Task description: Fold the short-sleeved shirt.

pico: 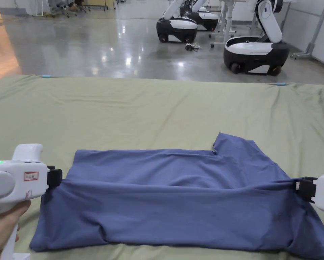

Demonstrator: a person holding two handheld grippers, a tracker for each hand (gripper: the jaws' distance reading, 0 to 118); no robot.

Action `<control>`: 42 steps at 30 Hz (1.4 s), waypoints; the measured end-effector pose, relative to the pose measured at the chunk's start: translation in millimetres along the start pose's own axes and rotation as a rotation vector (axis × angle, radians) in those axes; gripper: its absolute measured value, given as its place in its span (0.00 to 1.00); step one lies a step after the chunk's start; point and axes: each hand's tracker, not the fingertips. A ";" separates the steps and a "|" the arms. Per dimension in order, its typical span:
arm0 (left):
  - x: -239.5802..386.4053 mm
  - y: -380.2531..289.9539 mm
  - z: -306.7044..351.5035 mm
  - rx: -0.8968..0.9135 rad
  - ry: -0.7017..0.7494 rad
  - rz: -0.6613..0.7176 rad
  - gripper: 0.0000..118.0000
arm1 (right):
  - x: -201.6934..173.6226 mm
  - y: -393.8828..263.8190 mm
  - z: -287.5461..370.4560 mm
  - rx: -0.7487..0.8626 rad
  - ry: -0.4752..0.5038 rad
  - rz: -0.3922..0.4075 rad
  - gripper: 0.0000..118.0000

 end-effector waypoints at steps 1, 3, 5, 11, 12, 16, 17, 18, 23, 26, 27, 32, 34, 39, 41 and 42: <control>0.8 0.8 -4.7 0.004 0.006 0.004 0.05 | -0.9 3.5 -6.6 -0.015 0.003 0.003 0.02; 0.9 3.7 -14.8 -0.003 0.014 0.006 0.05 | -5.2 7.2 -15.4 -0.014 -0.003 0.007 0.02; 2.8 0.8 -20.0 -0.008 0.020 0.012 0.05 | -8.0 8.5 -23.1 -0.026 -0.004 0.023 0.02; 0.1 -14.6 0.9 0.068 -0.001 -0.018 0.44 | -11.6 -7.5 -22.2 -0.050 -0.019 0.089 0.65; -0.9 -15.6 13.3 0.110 -0.026 -0.012 0.44 | -9.3 -7.5 -16.0 -0.023 -0.018 0.087 0.64; 5.7 -23.5 84.4 0.241 -0.080 -0.045 0.44 | -17.3 -8.3 32.1 0.091 0.009 0.099 0.64; 9.7 -26.2 104.4 0.261 -0.093 -0.053 0.44 | -22.2 -11.1 48.1 0.128 0.017 0.091 0.64; 12.8 -32.4 119.4 0.293 -0.090 -0.054 0.44 | -26.3 -13.5 61.3 0.151 0.034 0.076 0.64; 32.2 -72.9 176.3 0.334 -0.090 -0.058 0.44 | -57.6 -49.5 122.1 0.207 0.081 0.072 0.63; 40.5 -98.4 189.5 0.359 -0.077 -0.120 0.37 | -75.1 -76.2 136.9 0.207 0.083 0.137 0.54; 42.9 -104.4 192.6 0.355 -0.079 -0.134 0.17 | -79.0 -83.2 140.3 0.204 0.086 0.169 0.38; 42.0 -117.8 199.2 0.312 -0.125 -0.071 0.06 | -94.2 -106.3 149.8 0.206 0.109 0.225 0.00; 47.6 -121.7 200.9 0.331 -0.059 -0.072 0.03 | -99.4 -108.0 151.4 0.175 0.131 0.249 0.00; 47.8 -123.9 202.4 0.320 -0.073 -0.069 0.02 | -98.4 -108.8 148.5 0.171 0.128 0.271 0.00; 49.7 -122.0 202.1 0.301 -0.073 -0.082 0.02 | -96.0 -108.9 147.1 0.167 0.144 0.251 0.00; 49.1 -124.1 201.2 0.315 -0.069 -0.075 0.02 | -94.4 -109.3 145.8 0.166 0.150 0.237 0.00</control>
